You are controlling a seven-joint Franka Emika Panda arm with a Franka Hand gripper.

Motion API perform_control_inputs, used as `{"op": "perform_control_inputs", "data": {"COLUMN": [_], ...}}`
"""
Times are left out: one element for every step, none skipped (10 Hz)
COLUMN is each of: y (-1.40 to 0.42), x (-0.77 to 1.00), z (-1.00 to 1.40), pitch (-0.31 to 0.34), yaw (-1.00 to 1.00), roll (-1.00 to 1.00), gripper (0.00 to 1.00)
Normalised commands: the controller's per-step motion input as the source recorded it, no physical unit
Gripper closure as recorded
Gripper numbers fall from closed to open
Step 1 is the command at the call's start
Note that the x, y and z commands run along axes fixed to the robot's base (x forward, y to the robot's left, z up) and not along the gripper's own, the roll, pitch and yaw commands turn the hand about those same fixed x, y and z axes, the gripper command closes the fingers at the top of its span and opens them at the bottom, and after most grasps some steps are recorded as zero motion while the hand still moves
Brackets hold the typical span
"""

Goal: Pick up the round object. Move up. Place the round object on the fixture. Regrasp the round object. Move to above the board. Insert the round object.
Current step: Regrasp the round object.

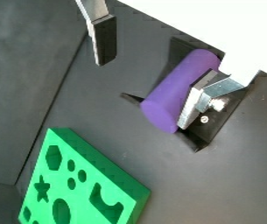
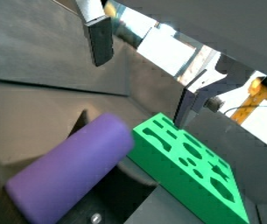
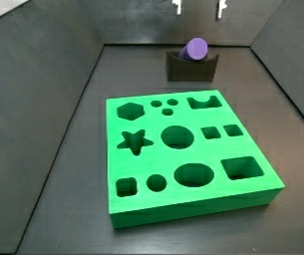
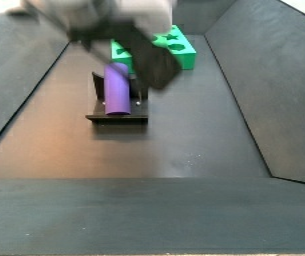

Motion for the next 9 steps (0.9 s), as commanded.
{"op": "perform_control_inputs", "data": {"y": [-1.0,-0.82,-0.71,-0.47,-0.29,-0.09,-0.02,-0.04,-0.04], "x": [-0.14,-0.11,-0.09,-0.05,-0.03,-0.03,-0.04,-0.03,-0.04], "z": [0.84,0.6,0.46,0.16,0.03,0.04,0.05,0.01,0.02], "pitch": [0.029,0.023,0.022,0.02,0.017,0.016,0.015,0.009,0.003], "yaw": [0.02,0.02,0.02,0.02,0.02,0.02,0.02,0.02,0.02], "roll": [1.0,1.0,1.0,1.0,1.0,1.0,1.0,1.0,1.0], "gripper": [0.0,0.0,0.0,0.0,0.0,0.0,0.0,0.0,0.0]}}
